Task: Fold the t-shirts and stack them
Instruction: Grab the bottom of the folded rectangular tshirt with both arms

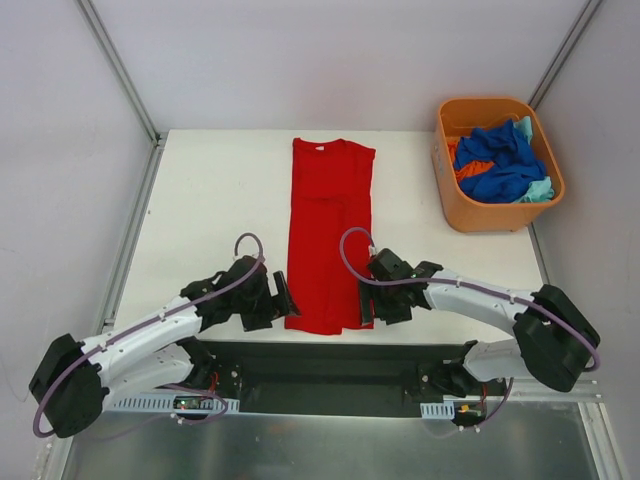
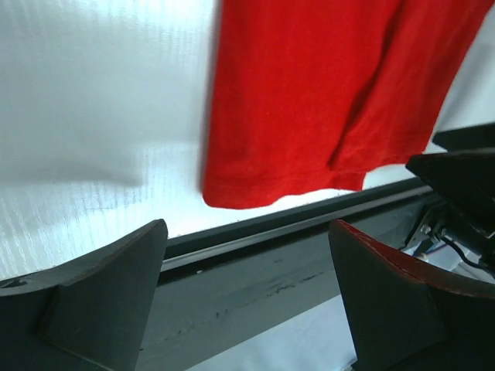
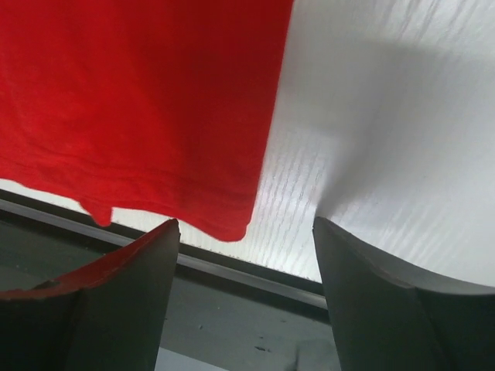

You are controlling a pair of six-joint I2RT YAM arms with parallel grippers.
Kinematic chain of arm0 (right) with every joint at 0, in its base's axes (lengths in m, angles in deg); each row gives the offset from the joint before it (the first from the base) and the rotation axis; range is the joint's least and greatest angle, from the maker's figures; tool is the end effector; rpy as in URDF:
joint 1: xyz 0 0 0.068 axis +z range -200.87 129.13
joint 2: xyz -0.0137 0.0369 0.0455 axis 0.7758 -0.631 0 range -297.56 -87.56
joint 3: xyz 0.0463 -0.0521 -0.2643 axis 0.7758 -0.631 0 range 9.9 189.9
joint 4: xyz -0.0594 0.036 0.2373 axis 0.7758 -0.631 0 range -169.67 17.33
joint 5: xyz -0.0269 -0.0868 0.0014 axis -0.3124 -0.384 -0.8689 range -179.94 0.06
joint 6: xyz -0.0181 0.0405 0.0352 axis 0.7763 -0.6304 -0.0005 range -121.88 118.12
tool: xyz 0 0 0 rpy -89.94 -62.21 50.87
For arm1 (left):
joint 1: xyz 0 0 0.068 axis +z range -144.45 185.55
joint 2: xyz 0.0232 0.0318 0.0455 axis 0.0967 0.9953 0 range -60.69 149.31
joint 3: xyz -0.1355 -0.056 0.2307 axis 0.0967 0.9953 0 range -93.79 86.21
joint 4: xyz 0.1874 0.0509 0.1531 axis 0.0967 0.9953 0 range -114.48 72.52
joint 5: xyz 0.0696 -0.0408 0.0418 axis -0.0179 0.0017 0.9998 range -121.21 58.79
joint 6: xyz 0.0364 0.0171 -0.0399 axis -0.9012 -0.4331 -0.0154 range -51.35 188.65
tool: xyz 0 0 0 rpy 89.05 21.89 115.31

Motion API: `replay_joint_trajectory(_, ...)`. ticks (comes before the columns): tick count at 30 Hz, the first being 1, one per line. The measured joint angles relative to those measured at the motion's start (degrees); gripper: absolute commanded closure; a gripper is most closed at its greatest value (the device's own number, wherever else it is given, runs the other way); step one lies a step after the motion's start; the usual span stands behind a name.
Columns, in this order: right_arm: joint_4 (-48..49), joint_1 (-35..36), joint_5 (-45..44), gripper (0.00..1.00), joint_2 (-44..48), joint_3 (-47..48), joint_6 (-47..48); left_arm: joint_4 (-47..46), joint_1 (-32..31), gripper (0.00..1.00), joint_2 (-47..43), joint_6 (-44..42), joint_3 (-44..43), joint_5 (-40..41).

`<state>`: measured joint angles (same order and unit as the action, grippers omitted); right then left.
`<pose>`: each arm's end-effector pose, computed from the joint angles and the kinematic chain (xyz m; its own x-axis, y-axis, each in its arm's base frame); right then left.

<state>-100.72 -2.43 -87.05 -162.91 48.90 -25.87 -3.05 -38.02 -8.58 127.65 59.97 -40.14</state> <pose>0.1463 0.1680 0.1792 -0.8562 -0.3539 -0.3763 -0.4529 0.8647 0.2173 0.1169 -0.1197 0.1928 -0.9232 -0.2906 -0.2514 -0.0667 0.7655 -0.6400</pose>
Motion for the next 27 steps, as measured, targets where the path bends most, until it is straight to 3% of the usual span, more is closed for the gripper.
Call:
replay_joint_trajectory(5, 2.1, -0.4, 1.6, 0.41, -1.6, -1.0, -1.3, -1.1, 0.0, 0.32, 5.6, 1.2, 0.3, 1.2)
replay_joint_trajectory(9, 2.3, -0.6, 2.1, 0.54, -2.4, -1.0, -1.4, -1.9, 0.1, 0.49, 10.4, 1.6, -0.3, 2.5)
replay_joint_trajectory(19, 5.2, -0.6, 4.0, 0.69, -2.1, -2.5, -2.6, -6.7, -0.8, 0.76, 15.2, 3.1, -0.3, 1.4)
replay_joint_trajectory(23, 6.6, -0.6, 5.3, 0.76, -2.1, -3.2, -3.0, -9.1, -0.9, 1.00, 17.0, 3.8, 0.2, 0.0)
replay_joint_trajectory(27, 8.1, -0.6, 6.2, 0.87, -1.7, -4.2, -3.8, -10.9, -1.1, 1.00, 18.0, 4.1, 0.4, -1.1)
